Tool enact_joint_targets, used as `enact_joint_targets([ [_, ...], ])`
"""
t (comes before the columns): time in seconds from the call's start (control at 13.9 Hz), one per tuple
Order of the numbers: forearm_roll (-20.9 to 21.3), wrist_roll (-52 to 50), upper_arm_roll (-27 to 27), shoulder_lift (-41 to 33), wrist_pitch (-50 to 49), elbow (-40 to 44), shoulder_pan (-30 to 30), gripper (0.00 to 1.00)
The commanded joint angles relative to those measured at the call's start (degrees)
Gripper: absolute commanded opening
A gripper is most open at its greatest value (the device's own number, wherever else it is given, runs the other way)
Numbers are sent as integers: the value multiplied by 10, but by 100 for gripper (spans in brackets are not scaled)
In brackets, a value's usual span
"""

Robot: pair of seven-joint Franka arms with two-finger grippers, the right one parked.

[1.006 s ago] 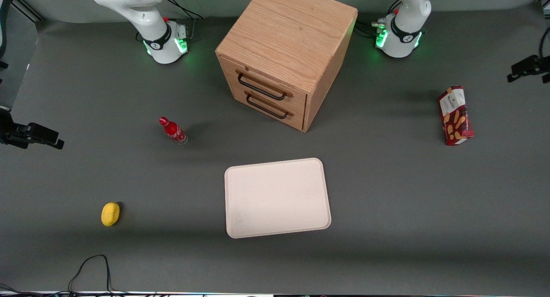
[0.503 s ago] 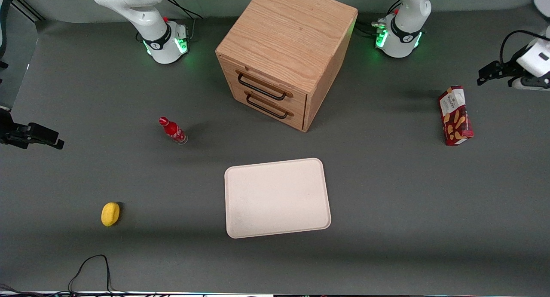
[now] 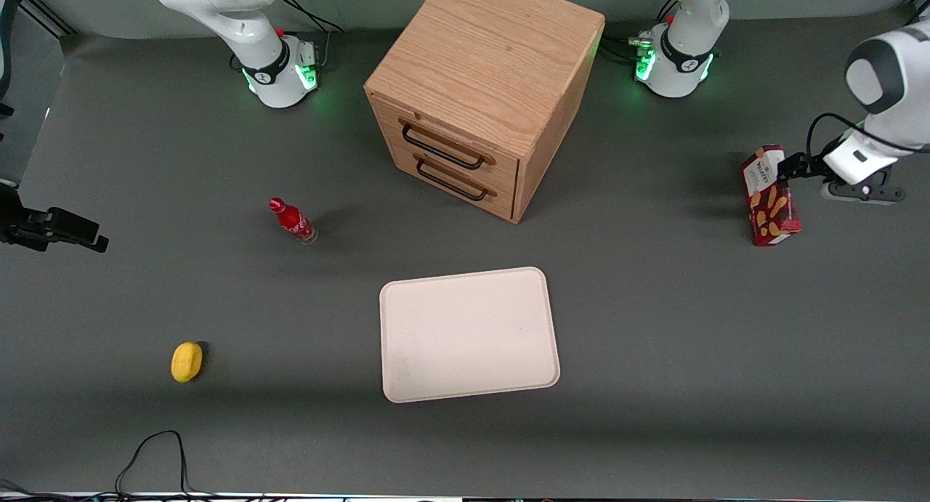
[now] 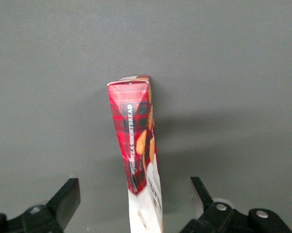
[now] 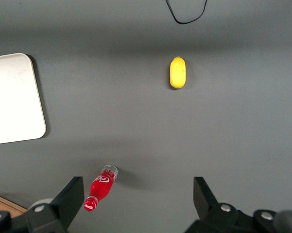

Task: Place red cookie box on tray
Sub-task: 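Close the left gripper on the shortbread box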

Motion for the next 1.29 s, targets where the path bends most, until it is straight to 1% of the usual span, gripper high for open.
enact_joint_targets([
  [0.0,4,18,-4,17,53,-31,14,100],
  [0.22,4,18,-4,47,82,-31,11,100],
  [0.43,4,18,-4,54,83,-31,9,100],
  [0.5,4,17,-4,54,79,-31,9,97],
  [0.57,4,17,-4,54,76,-31,9,86],
  [0.65,4,17,-4,55,74,-31,9,63],
  [0.72,4,17,-4,55,74,-31,9,44],
  [0.79,4,15,-4,54,73,-31,9,27],
  [0.86,4,12,-4,54,73,-31,9,14],
  [0.93,4,12,-4,55,73,-31,9,7],
  [1.22,4,10,-4,53,60,-27,9,6],
])
